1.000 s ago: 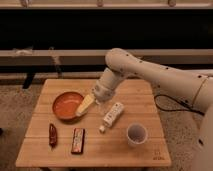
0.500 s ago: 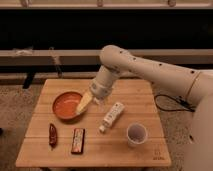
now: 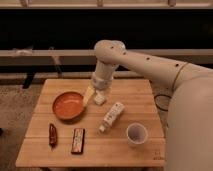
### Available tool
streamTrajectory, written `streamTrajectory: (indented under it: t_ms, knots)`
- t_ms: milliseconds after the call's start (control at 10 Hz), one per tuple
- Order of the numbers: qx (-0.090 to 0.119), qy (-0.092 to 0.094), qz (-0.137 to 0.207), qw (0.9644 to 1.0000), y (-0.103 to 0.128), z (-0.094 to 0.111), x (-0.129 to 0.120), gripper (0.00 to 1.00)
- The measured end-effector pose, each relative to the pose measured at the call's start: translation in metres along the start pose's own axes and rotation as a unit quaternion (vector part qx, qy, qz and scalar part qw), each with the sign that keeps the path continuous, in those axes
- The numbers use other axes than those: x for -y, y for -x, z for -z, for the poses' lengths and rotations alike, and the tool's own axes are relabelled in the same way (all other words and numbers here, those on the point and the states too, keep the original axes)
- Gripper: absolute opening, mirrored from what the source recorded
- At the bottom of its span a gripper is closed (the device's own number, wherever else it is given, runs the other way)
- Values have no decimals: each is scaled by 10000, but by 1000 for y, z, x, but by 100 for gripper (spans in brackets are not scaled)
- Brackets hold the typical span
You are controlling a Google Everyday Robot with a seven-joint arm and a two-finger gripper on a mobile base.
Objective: Place the white sponge in the ceramic cup
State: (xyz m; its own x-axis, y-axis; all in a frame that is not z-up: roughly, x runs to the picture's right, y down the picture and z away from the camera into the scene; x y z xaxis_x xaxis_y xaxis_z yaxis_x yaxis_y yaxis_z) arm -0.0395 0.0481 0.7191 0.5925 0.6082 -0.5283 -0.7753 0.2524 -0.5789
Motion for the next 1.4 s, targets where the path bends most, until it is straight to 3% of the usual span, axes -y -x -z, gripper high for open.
streamTrajectory:
  t_ms: [200, 400, 500, 700, 1000, 1400]
  knots:
    - [111, -492, 56, 9987, 16, -9, 19, 80]
    - [103, -984, 155, 9950, 35, -33, 39, 80]
    - [65, -1123, 193, 9935, 42, -43, 47, 80]
    - [-73, -1283, 225, 9915, 54, -67, 64, 80]
    - [-510, -1454, 208, 9878, 68, -105, 89, 80]
    - [-694, -1595, 137, 9847, 87, -124, 113, 80]
